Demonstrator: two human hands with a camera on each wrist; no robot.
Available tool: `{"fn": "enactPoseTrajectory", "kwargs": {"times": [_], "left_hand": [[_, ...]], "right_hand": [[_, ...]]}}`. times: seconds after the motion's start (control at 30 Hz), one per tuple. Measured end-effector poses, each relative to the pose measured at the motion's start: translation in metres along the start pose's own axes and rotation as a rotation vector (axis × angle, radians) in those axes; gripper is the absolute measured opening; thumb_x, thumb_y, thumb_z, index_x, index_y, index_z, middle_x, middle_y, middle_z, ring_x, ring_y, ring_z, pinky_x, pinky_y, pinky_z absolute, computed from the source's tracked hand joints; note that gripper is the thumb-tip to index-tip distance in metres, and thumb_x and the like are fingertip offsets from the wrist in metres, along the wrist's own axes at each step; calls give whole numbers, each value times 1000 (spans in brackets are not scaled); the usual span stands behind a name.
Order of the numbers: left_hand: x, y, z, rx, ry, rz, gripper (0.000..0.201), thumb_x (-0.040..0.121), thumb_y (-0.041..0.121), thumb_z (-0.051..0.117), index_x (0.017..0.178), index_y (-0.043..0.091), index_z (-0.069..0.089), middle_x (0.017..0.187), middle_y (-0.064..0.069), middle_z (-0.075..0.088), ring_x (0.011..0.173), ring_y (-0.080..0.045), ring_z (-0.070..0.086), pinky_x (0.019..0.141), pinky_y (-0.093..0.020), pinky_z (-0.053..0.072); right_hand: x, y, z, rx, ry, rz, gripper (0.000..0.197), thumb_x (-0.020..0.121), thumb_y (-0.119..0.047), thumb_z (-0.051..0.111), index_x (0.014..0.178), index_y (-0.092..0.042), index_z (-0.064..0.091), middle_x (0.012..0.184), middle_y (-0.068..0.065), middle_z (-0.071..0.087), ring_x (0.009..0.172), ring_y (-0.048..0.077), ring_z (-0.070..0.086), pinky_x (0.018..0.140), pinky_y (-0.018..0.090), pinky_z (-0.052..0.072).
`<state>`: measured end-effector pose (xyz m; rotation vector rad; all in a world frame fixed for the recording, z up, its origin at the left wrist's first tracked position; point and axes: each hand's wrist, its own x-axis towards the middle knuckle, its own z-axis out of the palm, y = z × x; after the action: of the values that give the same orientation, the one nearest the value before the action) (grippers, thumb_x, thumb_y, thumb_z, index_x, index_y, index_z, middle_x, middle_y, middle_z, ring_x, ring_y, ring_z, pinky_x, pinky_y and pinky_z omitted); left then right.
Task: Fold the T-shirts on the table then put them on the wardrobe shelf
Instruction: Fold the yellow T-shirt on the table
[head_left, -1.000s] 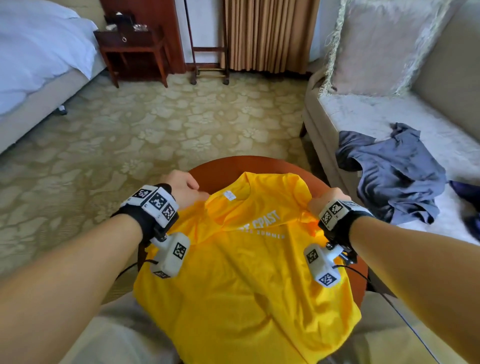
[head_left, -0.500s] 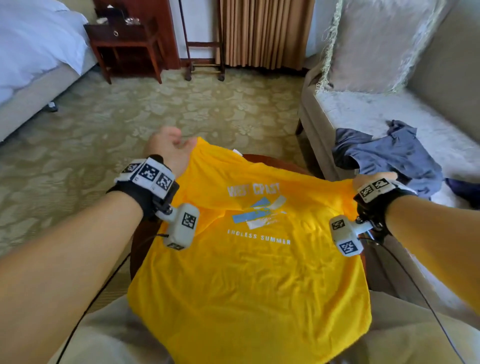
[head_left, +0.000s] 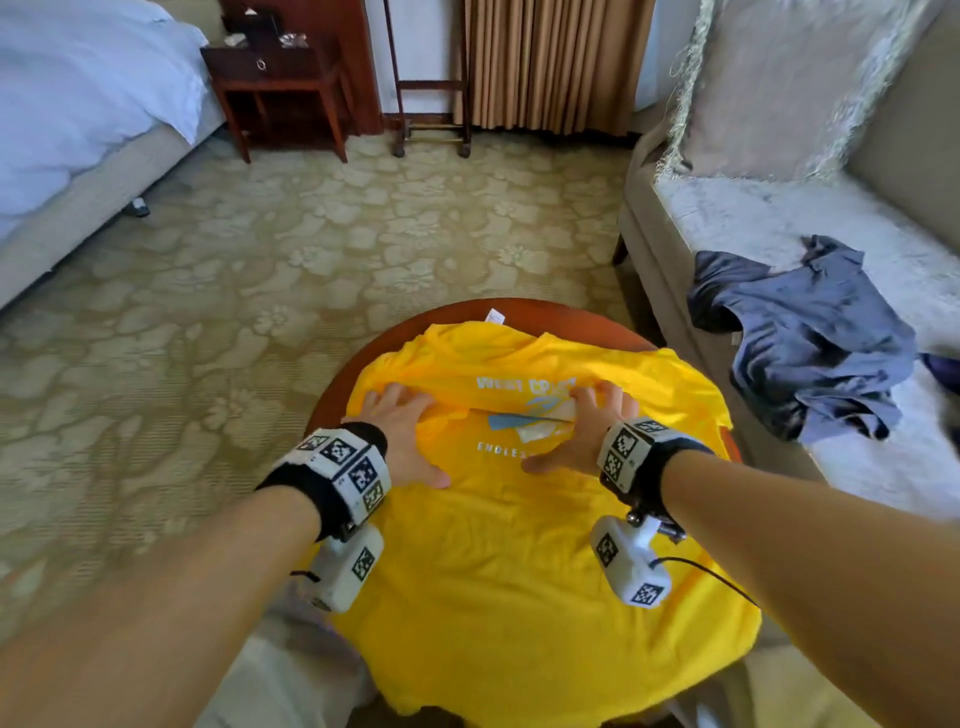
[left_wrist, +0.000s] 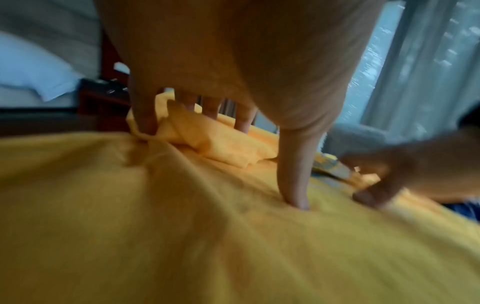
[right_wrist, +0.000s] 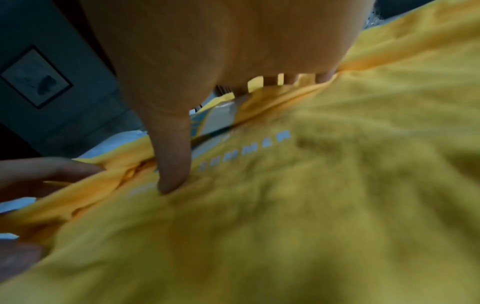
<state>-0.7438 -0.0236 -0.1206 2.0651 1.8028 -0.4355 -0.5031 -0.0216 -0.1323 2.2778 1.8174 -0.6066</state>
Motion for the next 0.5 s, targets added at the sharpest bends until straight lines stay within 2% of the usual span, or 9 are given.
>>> {"fn": "enactPoseTrajectory", "kwargs": {"times": [0.07, 0.13, 0.17, 0.2, 0.23, 0.3, 0.37, 0.4, 0.5], "left_hand": [[-7, 1, -4, 54, -65, 2, 109, 61, 67, 78, 148, 32, 24, 148, -3, 22, 138, -31, 24, 110, -48, 35], [-17, 5, -10, 98, -174, 17, 103, 61, 59, 84, 143, 29, 30, 143, -3, 32, 132, -29, 36, 102, -43, 43], [-22, 7, -11, 85, -234, 30, 94, 63, 53, 86, 138, 26, 36, 132, -1, 44, 118, -24, 49, 89, -37, 49], [-27, 9, -12, 55, -286, 53, 81, 66, 47, 86, 130, 23, 43, 113, 3, 53, 96, -17, 56, 73, -31, 50], [-30, 9, -12, 30, -329, 77, 66, 70, 42, 86, 121, 21, 50, 93, 6, 56, 76, -11, 55, 61, -26, 47], [-36, 9, -10, 22, -377, 129, 42, 77, 34, 82, 110, 21, 61, 77, 9, 55, 61, -7, 50, 54, -21, 42], [-40, 5, -10, -15, -377, 164, 28, 81, 30, 79, 105, 23, 66, 77, 11, 56, 62, -6, 52, 52, -17, 40], [-41, 0, -11, -50, -359, 172, 24, 82, 29, 79, 101, 24, 66, 81, 14, 56, 69, -7, 53, 55, -17, 40], [-46, -20, -26, -122, -306, 134, 16, 78, 21, 80, 84, 28, 67, 89, 12, 59, 84, -9, 53, 66, -22, 41]], "right_hand": [[-1, 6, 4, -38, -44, -27, 138, 43, -78, 76, 152, -28, 8, 157, 7, 1, 144, 34, 7, 115, 49, 23], [-6, 8, 1, -132, -102, -48, 145, 38, -73, 81, 152, -27, 4, 157, 8, 0, 145, 35, 8, 114, 51, 25], [-8, 9, -1, -188, -120, -58, 145, 36, -69, 84, 152, -27, 7, 156, 8, 5, 142, 36, 15, 111, 51, 31], [-11, 10, -5, -237, -130, -64, 141, 36, -64, 86, 150, -27, 13, 151, 9, 14, 138, 36, 25, 105, 51, 38], [-14, 9, -10, -274, -141, -71, 134, 36, -62, 87, 147, -28, 20, 146, 8, 23, 131, 36, 34, 99, 48, 43], [-20, 8, -21, -303, -183, -85, 113, 44, -67, 81, 141, -31, 34, 139, 6, 36, 124, 35, 42, 90, 44, 42], [-22, 7, -32, -245, -204, -70, 82, 62, -68, 71, 131, -27, 52, 135, 3, 46, 120, 32, 46, 93, 41, 40], [-24, 5, -36, -193, -163, -44, 72, 69, -64, 69, 127, -23, 56, 130, 4, 47, 117, 31, 48, 96, 39, 41], [-26, 0, -34, -102, 4, -5, 73, 73, -56, 70, 133, -22, 46, 133, 9, 36, 124, 36, 40, 96, 42, 42]]}}
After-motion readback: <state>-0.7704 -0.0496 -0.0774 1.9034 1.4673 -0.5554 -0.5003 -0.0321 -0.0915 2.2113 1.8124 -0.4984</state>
